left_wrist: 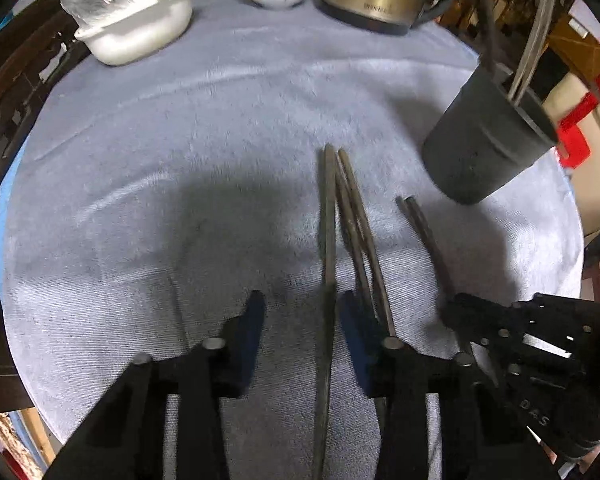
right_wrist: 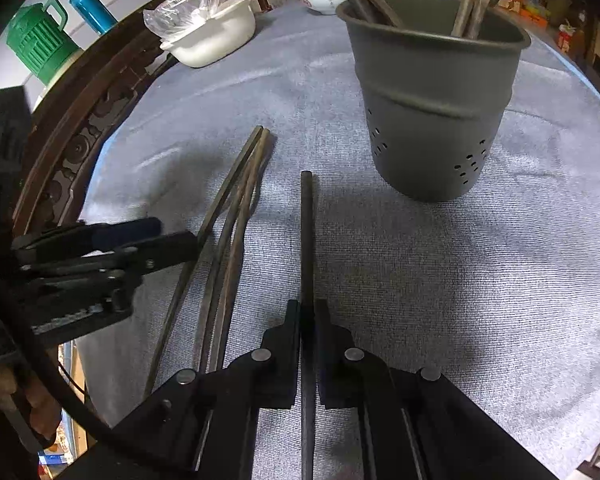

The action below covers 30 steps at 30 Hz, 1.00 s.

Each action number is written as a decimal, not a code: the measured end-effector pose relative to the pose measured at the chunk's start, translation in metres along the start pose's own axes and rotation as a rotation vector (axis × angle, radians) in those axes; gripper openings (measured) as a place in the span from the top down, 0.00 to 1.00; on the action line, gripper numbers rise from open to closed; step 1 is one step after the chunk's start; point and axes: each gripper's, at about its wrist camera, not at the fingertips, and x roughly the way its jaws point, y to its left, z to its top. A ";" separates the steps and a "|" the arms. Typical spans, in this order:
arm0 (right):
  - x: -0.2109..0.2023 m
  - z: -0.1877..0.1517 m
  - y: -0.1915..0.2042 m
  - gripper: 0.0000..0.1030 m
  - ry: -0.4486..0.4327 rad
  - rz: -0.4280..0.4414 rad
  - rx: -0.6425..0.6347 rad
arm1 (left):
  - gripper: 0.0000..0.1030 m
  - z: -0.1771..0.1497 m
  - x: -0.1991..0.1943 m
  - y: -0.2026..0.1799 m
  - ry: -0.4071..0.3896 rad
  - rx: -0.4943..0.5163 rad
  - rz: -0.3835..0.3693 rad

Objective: Organize utensils
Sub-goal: 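Close the right tool on a chopstick while the left tool grasps another, then lift both chopsticks and lower them toward the grey cup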

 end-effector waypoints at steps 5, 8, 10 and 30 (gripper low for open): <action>-0.002 -0.002 -0.004 0.93 0.001 0.015 -0.002 | 0.75 0.004 0.010 -0.003 0.045 0.012 -0.005; -0.003 -0.003 -0.006 0.92 0.007 0.016 -0.008 | 0.94 0.004 0.012 -0.003 0.063 0.015 -0.013; -0.003 -0.002 -0.005 0.92 0.010 0.013 -0.012 | 0.94 0.003 0.012 -0.001 0.069 0.014 -0.021; 0.009 0.024 0.015 0.90 0.161 -0.110 -0.065 | 0.72 0.005 0.010 0.024 0.145 0.024 0.015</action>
